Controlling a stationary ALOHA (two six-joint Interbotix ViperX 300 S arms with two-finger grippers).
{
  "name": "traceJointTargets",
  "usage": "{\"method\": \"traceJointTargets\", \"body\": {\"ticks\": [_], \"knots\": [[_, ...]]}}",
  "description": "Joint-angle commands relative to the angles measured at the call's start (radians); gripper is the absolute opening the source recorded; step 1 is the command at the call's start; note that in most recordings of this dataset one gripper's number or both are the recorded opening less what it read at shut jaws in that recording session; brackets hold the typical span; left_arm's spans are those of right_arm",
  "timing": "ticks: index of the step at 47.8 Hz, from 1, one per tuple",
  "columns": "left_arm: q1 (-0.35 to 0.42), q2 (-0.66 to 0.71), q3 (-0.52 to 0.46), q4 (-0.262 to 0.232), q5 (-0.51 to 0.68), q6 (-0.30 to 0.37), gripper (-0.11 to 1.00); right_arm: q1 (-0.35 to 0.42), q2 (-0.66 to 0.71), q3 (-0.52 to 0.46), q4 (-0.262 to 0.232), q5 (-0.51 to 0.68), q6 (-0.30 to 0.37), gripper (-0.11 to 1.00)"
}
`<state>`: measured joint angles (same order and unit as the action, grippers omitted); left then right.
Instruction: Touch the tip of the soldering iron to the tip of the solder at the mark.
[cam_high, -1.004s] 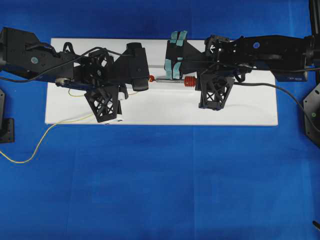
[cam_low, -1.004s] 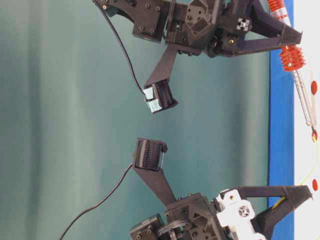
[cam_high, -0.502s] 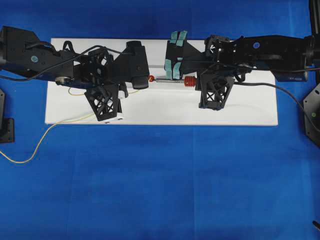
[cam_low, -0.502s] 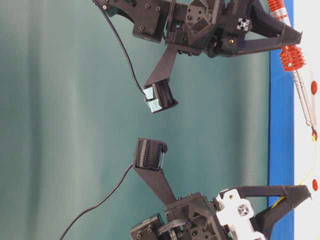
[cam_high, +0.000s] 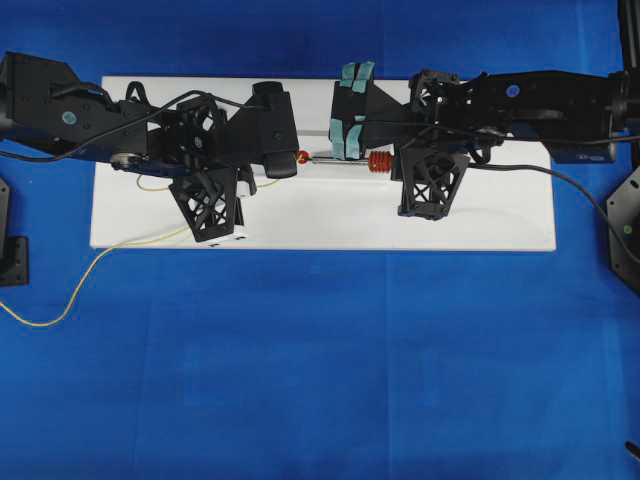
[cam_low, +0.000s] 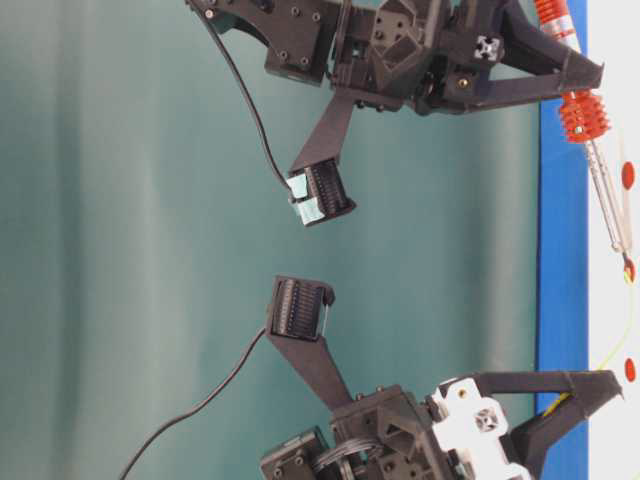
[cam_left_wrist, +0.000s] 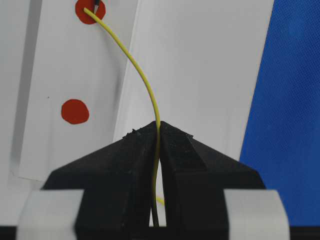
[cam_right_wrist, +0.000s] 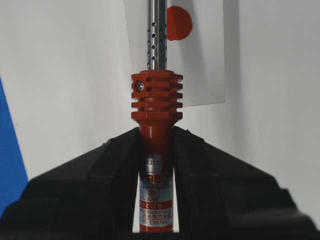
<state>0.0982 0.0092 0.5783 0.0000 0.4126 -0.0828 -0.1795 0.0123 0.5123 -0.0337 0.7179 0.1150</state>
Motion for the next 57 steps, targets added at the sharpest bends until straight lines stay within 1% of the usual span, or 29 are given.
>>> {"method": "traceJointTargets", "body": {"ticks": [1,7,20,29,39,44,52,57], "knots": [[0.003,-0.015,-0.021,0.002,-0.002,0.000,0.00,0.002,-0.014,-0.025,-0.003,-0.006,-0.003,0.06],[0.000,-0.051,-0.021,0.002,0.029,-0.003,0.00,0.002,-0.014,-0.025,-0.003,-0.005,-0.002,0.06],[-0.008,-0.210,0.006,0.002,0.144,-0.012,0.00,0.002,-0.014,-0.025,-0.003,-0.003,-0.002,0.06],[-0.008,-0.291,0.041,0.002,0.150,-0.011,0.00,0.002,-0.014,-0.025,-0.003,-0.003,-0.002,0.06],[-0.009,-0.284,0.037,0.002,0.147,-0.009,0.00,0.002,-0.026,-0.021,-0.008,0.020,0.000,0.06],[-0.008,-0.276,0.029,0.002,0.147,-0.008,0.00,0.002,-0.075,-0.006,-0.028,0.055,0.011,0.06],[-0.008,-0.264,0.018,0.002,0.147,-0.009,0.00,0.002,-0.178,0.058,-0.052,0.071,0.021,0.06],[-0.009,-0.261,0.015,0.002,0.149,-0.012,0.00,0.002,-0.235,0.107,-0.057,0.080,0.040,0.06]]}}
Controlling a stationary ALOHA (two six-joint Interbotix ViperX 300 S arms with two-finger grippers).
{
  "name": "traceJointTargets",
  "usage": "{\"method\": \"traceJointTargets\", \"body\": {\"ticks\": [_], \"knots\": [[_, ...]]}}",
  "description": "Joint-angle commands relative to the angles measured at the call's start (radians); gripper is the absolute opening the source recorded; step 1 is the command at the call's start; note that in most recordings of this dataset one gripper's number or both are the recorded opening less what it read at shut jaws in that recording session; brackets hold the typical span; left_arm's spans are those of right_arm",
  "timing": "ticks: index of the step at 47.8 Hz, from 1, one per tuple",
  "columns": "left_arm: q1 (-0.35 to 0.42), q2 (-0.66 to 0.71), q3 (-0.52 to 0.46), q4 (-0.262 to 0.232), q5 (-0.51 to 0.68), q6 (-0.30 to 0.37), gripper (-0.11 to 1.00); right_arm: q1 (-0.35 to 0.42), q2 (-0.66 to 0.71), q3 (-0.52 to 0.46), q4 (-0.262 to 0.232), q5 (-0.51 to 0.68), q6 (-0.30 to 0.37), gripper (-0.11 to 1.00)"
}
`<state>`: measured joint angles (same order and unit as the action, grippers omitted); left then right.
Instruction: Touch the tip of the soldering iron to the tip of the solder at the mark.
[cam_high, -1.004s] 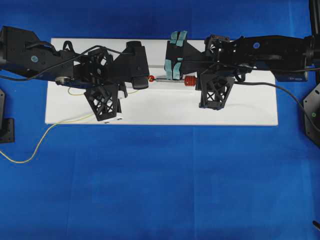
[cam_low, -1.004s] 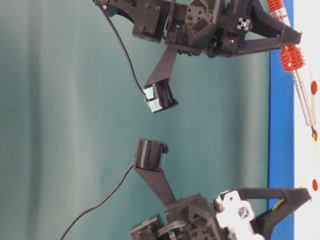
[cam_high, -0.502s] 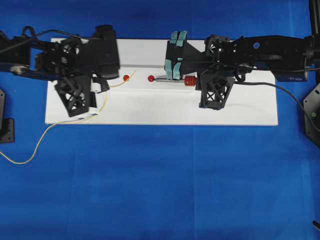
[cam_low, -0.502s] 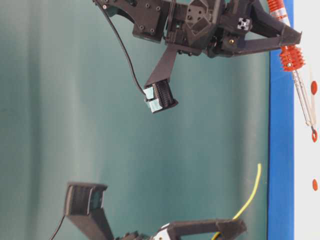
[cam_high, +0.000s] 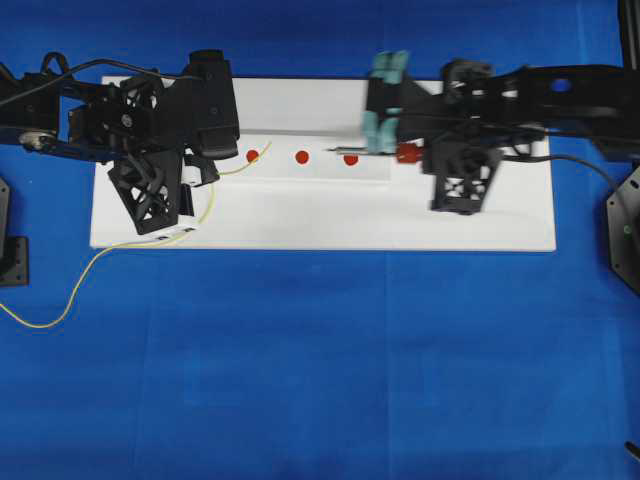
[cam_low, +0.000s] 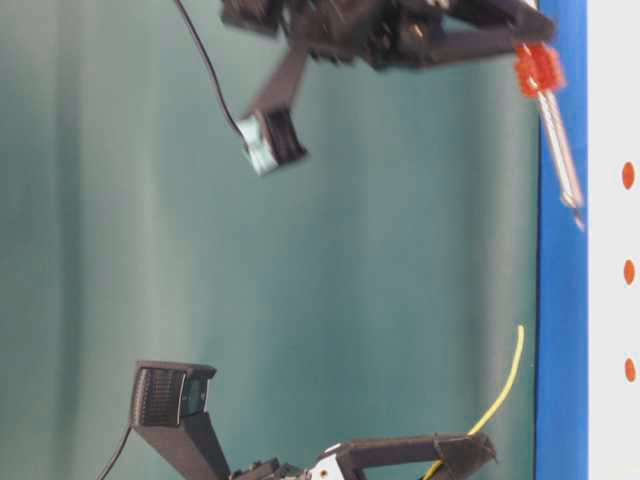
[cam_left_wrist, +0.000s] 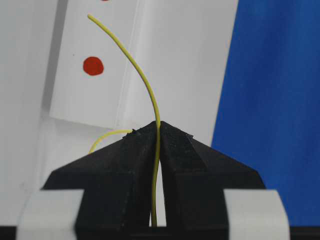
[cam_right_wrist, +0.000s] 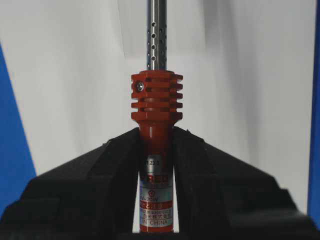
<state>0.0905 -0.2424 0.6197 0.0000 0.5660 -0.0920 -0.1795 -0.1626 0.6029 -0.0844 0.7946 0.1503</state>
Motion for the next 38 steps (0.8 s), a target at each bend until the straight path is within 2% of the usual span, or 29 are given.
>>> {"method": "traceJointTargets", "body": {"ticks": [1,10,20,38], "knots": [[0.000,-0.008,-0.026,0.002,-0.005,-0.005,0.00,0.002,-0.069,0.028,-0.008,0.003,0.009,0.06],[-0.002,-0.008,-0.026,0.002,-0.002,-0.009,0.00,0.002,-0.121,0.083,-0.009,0.000,0.041,0.06],[-0.002,0.018,-0.046,0.003,-0.012,-0.008,0.00,0.002,-0.123,0.081,-0.011,-0.002,0.041,0.06],[-0.002,0.195,-0.186,0.002,-0.037,0.003,0.00,0.002,-0.121,0.081,-0.012,-0.003,0.044,0.06]]}}
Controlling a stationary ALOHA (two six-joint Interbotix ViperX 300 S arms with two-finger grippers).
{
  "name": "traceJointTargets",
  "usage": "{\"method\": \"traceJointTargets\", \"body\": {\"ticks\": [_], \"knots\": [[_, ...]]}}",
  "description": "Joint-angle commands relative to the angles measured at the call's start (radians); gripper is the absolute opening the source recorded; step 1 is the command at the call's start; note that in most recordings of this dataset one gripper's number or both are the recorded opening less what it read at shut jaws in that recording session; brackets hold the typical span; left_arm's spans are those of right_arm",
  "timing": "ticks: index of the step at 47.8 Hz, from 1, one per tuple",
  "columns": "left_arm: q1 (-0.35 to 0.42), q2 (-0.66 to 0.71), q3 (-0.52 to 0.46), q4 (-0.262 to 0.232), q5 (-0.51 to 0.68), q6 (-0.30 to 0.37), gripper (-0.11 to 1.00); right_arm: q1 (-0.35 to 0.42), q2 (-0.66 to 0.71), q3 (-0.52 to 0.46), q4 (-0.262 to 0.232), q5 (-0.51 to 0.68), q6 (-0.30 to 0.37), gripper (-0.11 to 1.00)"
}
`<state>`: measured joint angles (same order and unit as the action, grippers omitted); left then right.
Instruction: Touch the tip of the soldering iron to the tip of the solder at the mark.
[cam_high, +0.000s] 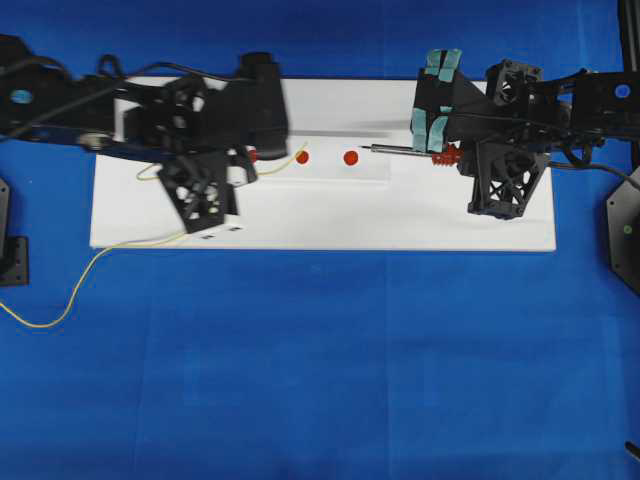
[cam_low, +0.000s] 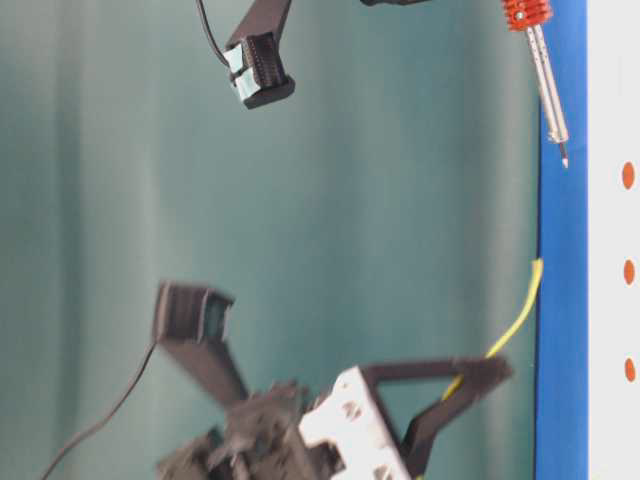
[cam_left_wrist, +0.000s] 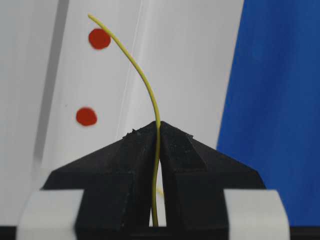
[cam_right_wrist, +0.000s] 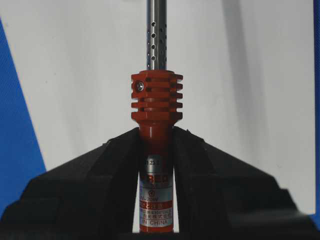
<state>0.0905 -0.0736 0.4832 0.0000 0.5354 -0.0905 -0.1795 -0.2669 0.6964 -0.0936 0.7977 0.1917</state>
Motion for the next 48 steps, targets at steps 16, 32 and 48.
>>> {"method": "traceJointTargets", "body": {"ticks": [16,32,48], "knots": [[-0.006,0.179,-0.118,0.002,-0.083,0.006,0.00,0.002,-0.017,-0.011,-0.009,-0.008,0.002,0.06],[-0.005,0.207,-0.118,0.002,-0.106,0.008,0.00,0.002,-0.005,-0.011,-0.014,-0.015,0.002,0.06],[-0.011,0.209,-0.120,0.002,-0.100,0.006,0.00,0.002,0.015,-0.017,-0.014,-0.018,0.002,0.06]]}}
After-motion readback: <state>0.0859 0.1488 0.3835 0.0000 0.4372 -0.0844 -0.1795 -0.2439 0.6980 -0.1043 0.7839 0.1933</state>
